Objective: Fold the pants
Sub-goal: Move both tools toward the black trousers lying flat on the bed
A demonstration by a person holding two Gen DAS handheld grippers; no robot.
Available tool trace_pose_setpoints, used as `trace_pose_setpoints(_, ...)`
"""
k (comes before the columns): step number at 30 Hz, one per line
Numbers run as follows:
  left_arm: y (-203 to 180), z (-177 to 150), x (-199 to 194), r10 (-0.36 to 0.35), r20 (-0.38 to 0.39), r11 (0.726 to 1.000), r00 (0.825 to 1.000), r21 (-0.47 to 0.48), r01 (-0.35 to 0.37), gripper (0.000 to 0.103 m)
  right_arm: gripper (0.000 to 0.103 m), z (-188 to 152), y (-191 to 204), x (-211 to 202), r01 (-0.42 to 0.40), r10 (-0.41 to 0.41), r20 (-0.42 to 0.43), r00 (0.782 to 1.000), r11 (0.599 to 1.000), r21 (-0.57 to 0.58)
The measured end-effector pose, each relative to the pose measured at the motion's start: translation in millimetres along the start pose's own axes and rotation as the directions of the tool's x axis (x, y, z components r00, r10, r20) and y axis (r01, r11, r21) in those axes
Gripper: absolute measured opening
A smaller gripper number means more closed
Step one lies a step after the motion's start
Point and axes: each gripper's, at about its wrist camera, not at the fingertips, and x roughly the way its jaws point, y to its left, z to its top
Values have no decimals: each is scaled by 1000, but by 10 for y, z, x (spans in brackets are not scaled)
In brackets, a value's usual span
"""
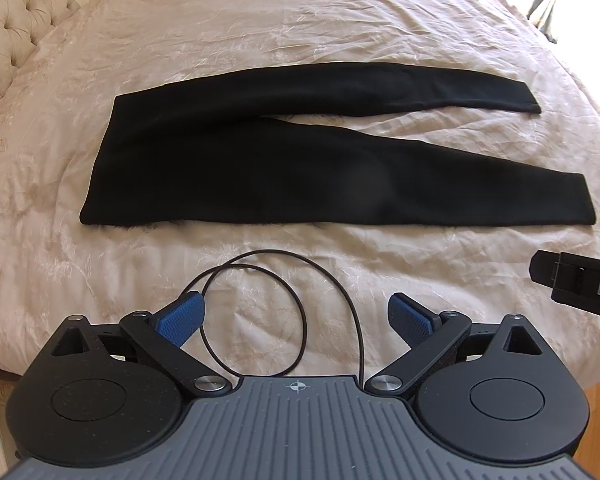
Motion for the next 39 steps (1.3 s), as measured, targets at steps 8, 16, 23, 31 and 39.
trace_pose_setpoints(8,11,-1,9,1,-1,1000,1000,-1,-1,99,97,-15,-15,11,-13,13,0,1000,1000,-6)
trace_pose_setpoints(16,33,-15,21,3,-9,1000,1000,-12,-3,99,97,-29,-3,23,-25,25,-7,1000,1000,-15)
trace_pose_setpoints(23,25,-11,23,1,-12,1000,1000,-13,-1,99,97,-32,-20,34,-35,35,-10,999,999,-13)
trace_pose_setpoints(31,41,-24,27,-6,-16,1000,1000,-16,6,99,97,-35,-25,44,-46,46,-12,999,999,-4)
trace_pose_setpoints(39,79,-22,32,-6,-24,1000,1000,-29,5,96,97,-45,12,50,-59,59,-14,998,998,-9)
